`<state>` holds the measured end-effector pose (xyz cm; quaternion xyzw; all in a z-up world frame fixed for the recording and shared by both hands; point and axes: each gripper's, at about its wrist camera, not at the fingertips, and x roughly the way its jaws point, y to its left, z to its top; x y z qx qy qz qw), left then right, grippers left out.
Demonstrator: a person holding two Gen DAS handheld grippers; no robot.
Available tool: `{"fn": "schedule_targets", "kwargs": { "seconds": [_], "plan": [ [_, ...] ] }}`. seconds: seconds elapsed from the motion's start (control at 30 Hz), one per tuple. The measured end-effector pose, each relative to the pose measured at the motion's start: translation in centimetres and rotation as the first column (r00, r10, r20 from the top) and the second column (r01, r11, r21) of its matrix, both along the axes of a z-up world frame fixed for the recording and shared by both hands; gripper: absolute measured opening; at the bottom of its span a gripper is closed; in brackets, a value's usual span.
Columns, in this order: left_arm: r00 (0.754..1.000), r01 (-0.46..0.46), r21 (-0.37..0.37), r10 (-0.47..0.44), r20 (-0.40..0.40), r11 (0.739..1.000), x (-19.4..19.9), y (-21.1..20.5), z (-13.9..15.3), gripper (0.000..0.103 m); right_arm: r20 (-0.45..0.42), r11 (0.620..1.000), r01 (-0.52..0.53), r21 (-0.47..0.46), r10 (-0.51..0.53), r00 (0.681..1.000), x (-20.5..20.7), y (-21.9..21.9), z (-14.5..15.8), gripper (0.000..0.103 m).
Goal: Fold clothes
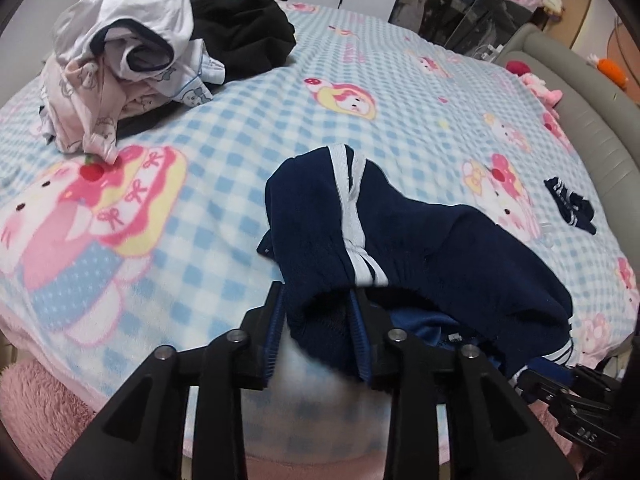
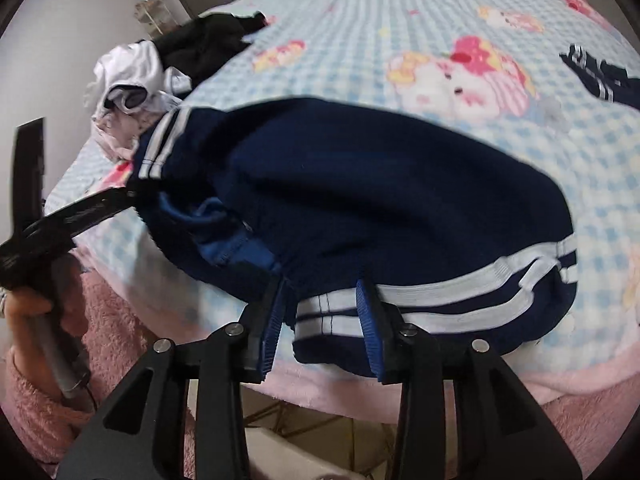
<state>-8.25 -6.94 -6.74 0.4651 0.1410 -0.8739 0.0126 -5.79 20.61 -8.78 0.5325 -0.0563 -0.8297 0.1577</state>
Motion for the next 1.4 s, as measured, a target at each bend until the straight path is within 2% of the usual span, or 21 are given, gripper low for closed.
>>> {"fn": "schedule_targets", "kwargs": {
  "seconds": [0.07, 0.13, 0.27, 0.37, 0.43, 0.53, 0.63, 0.7, 0.77, 0.8, 0.87, 0.97, 1.03, 1.1, 1.2, 1.33, 1.4],
  "plan": [
    [1.0, -0.022, -0.019, 0.022, -0.008, 1.0, 0.0, -0.4, 0.0, 0.037, 0.007, 0.999, -0.018, 0.027, 0.018, 1.0, 0.2, -0.7, -0.5, 0.038],
    [0.998, -0.06, -0.052, 0.059, -0.02, 0.997, -0.1, -1.0, 0.2, 0.038, 0.001, 0.996, -0.028, 0.079, 0.028, 1.0, 0.4, -1.0, -0.9, 0.044],
    [0.999, -0.039, -0.075, 0.039, -0.003, 0.996, -1.3, -2.0, -0.1, 0.046, -0.009, 0.982, -0.046, 0.183, 0.049, 0.999, 0.8, -1.8, -1.7, 0.047],
    [0.999, 0.019, -0.098, -0.015, 0.043, 0.995, -2.4, -1.7, -1.0, 0.046, -0.015, 0.964, -0.059, 0.26, 0.065, 0.998, 1.1, -2.4, -2.2, 0.048],
    [0.998, 0.051, -0.107, -0.047, 0.039, 0.993, -2.5, -1.5, -0.8, 0.045, -0.02, 0.95, -0.063, 0.306, 0.072, 0.997, 1.3, -2.6, -2.5, 0.046],
    [0.996, 0.09, -0.106, -0.091, 0.001, 0.99, -2.4, -1.1, 0.1, 0.045, -0.052, 0.946, -0.025, 0.324, 0.044, 0.998, 1.3, -1.4, -1.9, 0.044],
    [0.986, 0.168, -0.099, -0.167, 0.019, 0.981, -3.0, 0.0, -0.1, 0.044, -0.081, 0.946, 0.026, 0.324, 0.001, 0.997, 1.1, 0.0, -1.3, 0.039],
    [0.978, 0.209, -0.074, -0.207, 0.031, 0.975, -3.2, 1.0, -0.4, 0.01, -0.098, 0.949, 0.067, 0.308, -0.039, 0.994, 0.9, 1.0, -0.9, 0.034],
    [0.975, 0.222, -0.072, -0.221, 0.021, 0.972, -3.5, 2.1, 0.0, 0.01, -0.126, 0.948, 0.082, 0.307, -0.045, 0.991, 0.4, 1.5, -0.1, 0.017],
    [0.974, 0.227, -0.064, -0.227, 0.008, 0.972, -4.0, 2.6, 0.9, 0.009, -0.145, 0.944, 0.073, 0.322, -0.027, 0.989, 0.0, 1.5, 0.6, 0.008],
    [0.973, 0.228, -0.035, -0.229, -0.036, 0.973, -5.4, 2.9, 3.3, 0.009, -0.186, 0.936, 0.062, 0.347, 0.004, 0.982, -1.3, 1.7, 2.2, 0.006],
    [0.957, 0.224, -0.047, -0.229, -0.177, 0.973, -8.0, 3.7, 10.4, 0.009, -0.293, 0.93, 0.117, 0.348, -0.01, 0.956, -5.5, 3.1, 7.4, 0.003],
    [0.926, 0.237, -0.027, -0.234, -0.295, 0.971, -8.2, 3.9, 15.9, 0.009, -0.425, 0.912, 0.205, 0.356, -0.038, 0.904, -7.8, 4.3, 13.0, 0.002],
    [0.898, 0.249, -0.03, -0.243, -0.368, 0.968, -7.6, 4.4, 19.4, 0.008, -0.522, 0.91, 0.263, 0.319, -0.063, 0.851, -8.7, 5.2, 17.6, 0.002],
    [0.861, 0.261, -0.061, -0.261, -0.437, 0.963, -6.3, 5.3, 23.2, 0.009, -0.438, 0.941, 0.187, 0.281, -0.047, 0.898, -7.9, 3.6, 15.1, 0.003],
    [0.889, 0.242, -0.065, -0.248, -0.385, 0.968, -5.6, 6.0, 20.0, 0.009, -0.321, 0.972, 0.088, 0.217, -0.014, 0.947, -6.8, 1.5, 11.8, 0.007],
    [0.913, 0.228, -0.041, -0.228, -0.339, 0.973, -5.3, 5.7, 17.7, 0.009, -0.262, 0.983, 0.042, 0.18, 0.007, 0.965, -6.2, 0.4, 10.2, 0.008]
  ]
}}
